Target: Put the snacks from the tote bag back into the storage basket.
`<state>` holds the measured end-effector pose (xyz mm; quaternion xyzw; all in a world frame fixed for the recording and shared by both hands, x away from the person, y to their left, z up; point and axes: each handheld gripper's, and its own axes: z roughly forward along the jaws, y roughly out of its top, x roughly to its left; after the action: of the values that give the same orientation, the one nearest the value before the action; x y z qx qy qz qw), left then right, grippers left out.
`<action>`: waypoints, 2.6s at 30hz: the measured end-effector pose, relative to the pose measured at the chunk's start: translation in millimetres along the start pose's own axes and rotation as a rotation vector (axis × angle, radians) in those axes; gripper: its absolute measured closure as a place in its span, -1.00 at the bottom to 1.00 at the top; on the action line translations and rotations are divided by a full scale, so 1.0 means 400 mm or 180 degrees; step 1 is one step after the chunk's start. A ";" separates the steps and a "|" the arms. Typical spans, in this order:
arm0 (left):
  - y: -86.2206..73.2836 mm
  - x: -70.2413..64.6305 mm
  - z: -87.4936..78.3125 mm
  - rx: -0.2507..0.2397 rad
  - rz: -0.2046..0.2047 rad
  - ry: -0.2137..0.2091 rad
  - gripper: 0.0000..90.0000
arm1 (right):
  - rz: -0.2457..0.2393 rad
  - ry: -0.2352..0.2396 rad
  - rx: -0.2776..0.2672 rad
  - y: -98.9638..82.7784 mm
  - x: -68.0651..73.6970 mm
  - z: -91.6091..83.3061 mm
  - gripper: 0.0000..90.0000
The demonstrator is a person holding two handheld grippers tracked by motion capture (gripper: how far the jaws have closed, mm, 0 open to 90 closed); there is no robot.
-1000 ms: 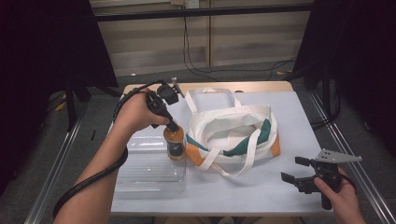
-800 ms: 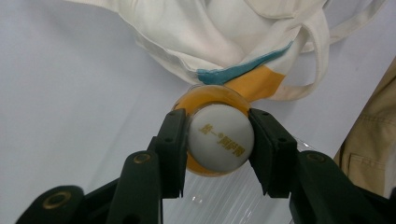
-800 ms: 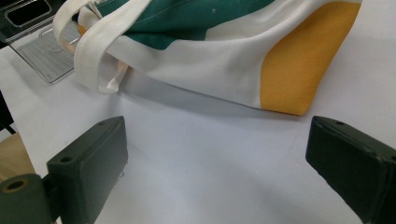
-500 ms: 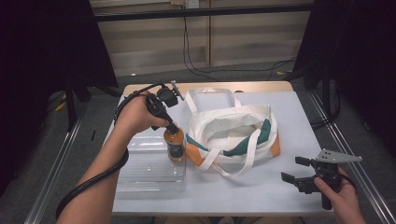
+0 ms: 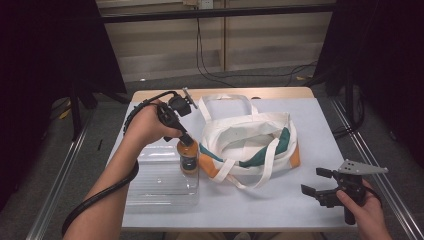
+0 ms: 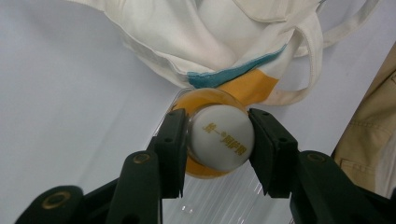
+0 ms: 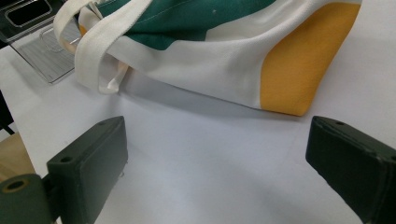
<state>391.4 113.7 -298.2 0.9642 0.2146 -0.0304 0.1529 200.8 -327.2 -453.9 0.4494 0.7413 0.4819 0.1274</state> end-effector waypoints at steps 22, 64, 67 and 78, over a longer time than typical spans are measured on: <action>-0.029 0.004 0.002 -0.0116 -0.0009 0.0092 0.30 | -0.0005 0.0000 0.0008 0.001 0.002 0.002 -0.88; -0.122 0.000 0.018 -0.0462 -0.0387 0.0402 -0.81 | 0.0019 0.0031 -0.0008 0.012 -0.005 0.015 -0.88; -0.131 -0.003 0.022 -0.0475 -0.0406 0.0425 -0.82 | 0.0016 0.0028 -0.0008 0.010 -0.004 0.014 -0.88; -0.156 -0.011 0.043 -0.0591 -0.0503 0.0381 -0.84 | 0.0010 0.0007 0.0009 0.001 0.002 0.002 -0.88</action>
<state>361.2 160.3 -331.6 0.9261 0.3005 0.0353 0.2255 201.0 -325.9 -453.6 0.4502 0.7414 0.4816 0.1252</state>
